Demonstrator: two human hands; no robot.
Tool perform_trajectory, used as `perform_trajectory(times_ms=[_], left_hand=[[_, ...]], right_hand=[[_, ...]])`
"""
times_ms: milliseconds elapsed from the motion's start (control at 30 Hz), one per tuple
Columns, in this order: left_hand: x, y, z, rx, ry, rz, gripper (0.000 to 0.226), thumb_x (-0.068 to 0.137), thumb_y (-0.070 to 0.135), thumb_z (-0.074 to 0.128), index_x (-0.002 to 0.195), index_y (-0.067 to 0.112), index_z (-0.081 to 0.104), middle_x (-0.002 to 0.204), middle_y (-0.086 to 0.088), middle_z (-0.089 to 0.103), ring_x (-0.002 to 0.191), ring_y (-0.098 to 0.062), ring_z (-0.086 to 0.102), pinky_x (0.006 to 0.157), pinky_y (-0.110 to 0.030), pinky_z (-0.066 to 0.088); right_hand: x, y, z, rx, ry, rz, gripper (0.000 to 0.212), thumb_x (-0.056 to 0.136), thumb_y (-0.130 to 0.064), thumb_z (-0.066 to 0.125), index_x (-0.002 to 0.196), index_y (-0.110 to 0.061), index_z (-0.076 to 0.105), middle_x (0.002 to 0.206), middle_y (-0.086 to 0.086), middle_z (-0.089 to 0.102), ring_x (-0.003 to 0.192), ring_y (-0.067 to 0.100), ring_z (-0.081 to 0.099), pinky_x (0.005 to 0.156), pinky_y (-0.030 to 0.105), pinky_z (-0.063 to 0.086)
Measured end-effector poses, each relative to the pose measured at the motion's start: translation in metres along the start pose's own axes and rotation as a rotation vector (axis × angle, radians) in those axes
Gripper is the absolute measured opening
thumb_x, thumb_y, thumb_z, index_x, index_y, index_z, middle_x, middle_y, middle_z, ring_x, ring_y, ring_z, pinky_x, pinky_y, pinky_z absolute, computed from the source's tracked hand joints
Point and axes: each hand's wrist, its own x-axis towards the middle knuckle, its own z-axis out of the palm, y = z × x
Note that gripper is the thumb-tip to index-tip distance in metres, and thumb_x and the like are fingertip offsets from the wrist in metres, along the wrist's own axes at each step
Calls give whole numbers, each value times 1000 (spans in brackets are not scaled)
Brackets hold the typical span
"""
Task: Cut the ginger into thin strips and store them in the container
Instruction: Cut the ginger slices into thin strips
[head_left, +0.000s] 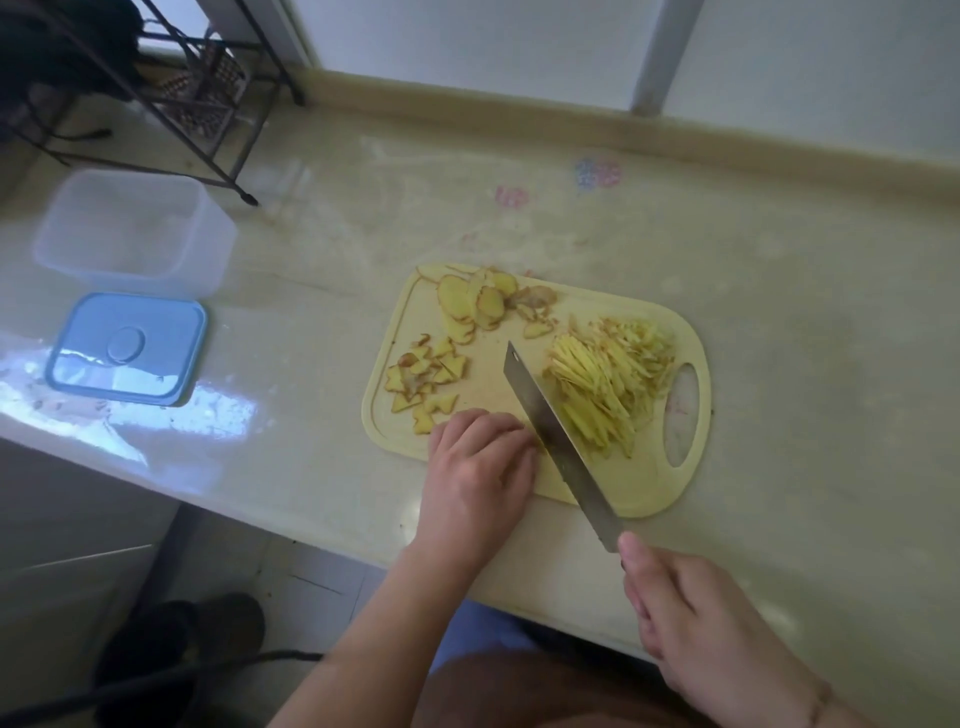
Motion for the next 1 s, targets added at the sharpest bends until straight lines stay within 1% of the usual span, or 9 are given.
perform_trajectory(times_ms=[167,267,367,433,567,667,767,933,1000], left_hand=[[5,2,4,22,-10,-7,7,84,15,72,88,12,78,95,3,72,94,-25,62,86,-32,41],[7,3,4,20,-15,2,5,82,14,75,86,12,78,94,2,71,93,-25,62,83,-35,42],[7,2,2,30,-4,24,4,81,14,77,85,12,77,93,2,71,92,-26,62,80,-39,44],[6,0,1,41,-2,43,5,82,16,78,85,13,77,94,2,70,92,-27,62,79,-40,44],[5,-4,-3,62,-27,71,8,84,20,77,88,14,77,97,1,70,95,-27,62,81,-40,43],[11,1,0,54,-35,14,11,83,26,75,85,15,75,94,2,69,93,-27,61,79,-40,44],[16,5,5,18,-36,-75,13,80,30,72,81,17,75,93,6,68,95,-23,58,80,-39,42],[9,7,6,-42,-3,-247,12,77,32,69,78,21,74,101,8,64,107,-20,51,89,-36,33],[7,7,6,-74,2,-273,8,78,30,73,78,21,74,102,9,64,109,-20,50,90,-34,30]], right_hand=[[1,0,0,-16,0,2,75,81,-81,22,62,-10,37,46,-2,36,42,8,33,55,32,32],[2,0,2,-34,-7,6,87,64,-98,17,61,-13,37,46,-2,37,41,6,33,53,29,30],[3,1,2,-10,-20,15,93,57,-103,16,63,-12,37,47,-2,36,41,6,32,51,28,28],[3,1,2,-10,-14,12,92,61,-100,18,65,-10,36,47,-2,36,41,6,32,50,27,27],[2,1,1,2,1,11,77,72,-86,24,64,-11,36,46,-4,34,40,6,32,49,26,28],[2,0,-1,30,-11,23,70,83,-79,25,62,-13,37,44,-3,35,39,5,32,47,23,28],[2,-2,-4,46,-31,24,62,84,-70,30,62,-12,37,45,-2,35,39,5,32,44,20,26],[0,-3,-6,36,-23,3,71,86,-76,26,63,-10,39,44,-1,37,37,6,34,42,16,27],[-1,-1,-5,12,-11,-13,76,80,-81,25,64,-8,39,45,-1,36,38,7,34,42,17,27]])
